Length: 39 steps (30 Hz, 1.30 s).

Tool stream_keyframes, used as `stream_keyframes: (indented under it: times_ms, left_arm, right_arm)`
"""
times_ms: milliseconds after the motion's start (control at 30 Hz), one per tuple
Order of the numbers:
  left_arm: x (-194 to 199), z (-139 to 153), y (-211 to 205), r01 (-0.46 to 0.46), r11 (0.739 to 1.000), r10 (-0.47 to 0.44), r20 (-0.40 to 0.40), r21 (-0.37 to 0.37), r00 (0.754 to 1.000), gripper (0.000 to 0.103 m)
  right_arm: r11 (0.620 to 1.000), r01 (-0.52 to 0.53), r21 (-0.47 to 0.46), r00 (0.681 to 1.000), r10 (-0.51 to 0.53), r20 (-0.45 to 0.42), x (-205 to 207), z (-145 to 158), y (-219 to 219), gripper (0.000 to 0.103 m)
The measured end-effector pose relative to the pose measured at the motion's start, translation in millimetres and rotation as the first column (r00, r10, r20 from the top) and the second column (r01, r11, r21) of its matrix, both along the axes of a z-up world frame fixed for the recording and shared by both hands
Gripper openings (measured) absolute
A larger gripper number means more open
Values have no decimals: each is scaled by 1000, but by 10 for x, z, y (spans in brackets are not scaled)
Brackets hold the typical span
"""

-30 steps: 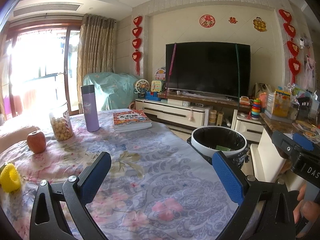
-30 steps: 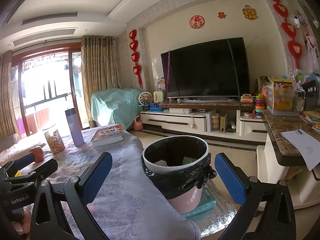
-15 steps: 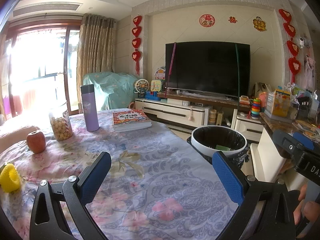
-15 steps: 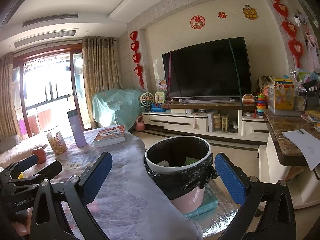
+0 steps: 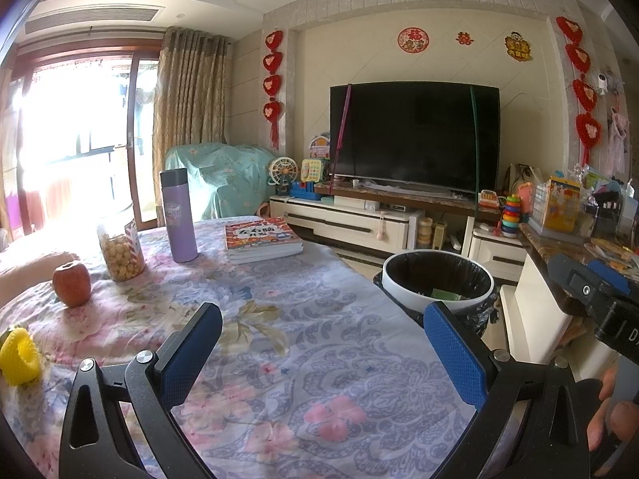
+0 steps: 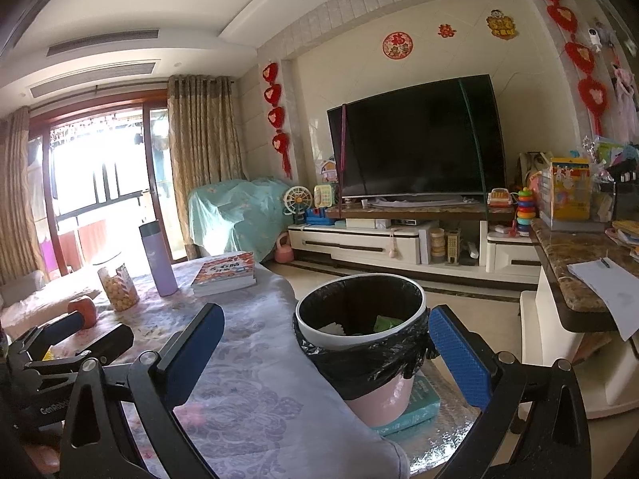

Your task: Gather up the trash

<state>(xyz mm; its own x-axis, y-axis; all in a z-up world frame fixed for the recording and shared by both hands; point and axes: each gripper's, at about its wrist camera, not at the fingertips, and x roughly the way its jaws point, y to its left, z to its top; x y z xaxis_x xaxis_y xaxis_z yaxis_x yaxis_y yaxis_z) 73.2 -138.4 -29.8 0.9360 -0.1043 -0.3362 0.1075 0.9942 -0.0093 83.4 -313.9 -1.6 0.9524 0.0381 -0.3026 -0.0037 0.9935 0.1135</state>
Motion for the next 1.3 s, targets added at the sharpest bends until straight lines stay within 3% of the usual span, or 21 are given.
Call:
stream_keyframes:
  times_ms: [1300]
  left_arm:
    - [66,-42,110,-2,1000,1,-11,-17,1000,102]
  right_arm:
    - [999,-31,19,999,31,-19,83,-28,21,103]
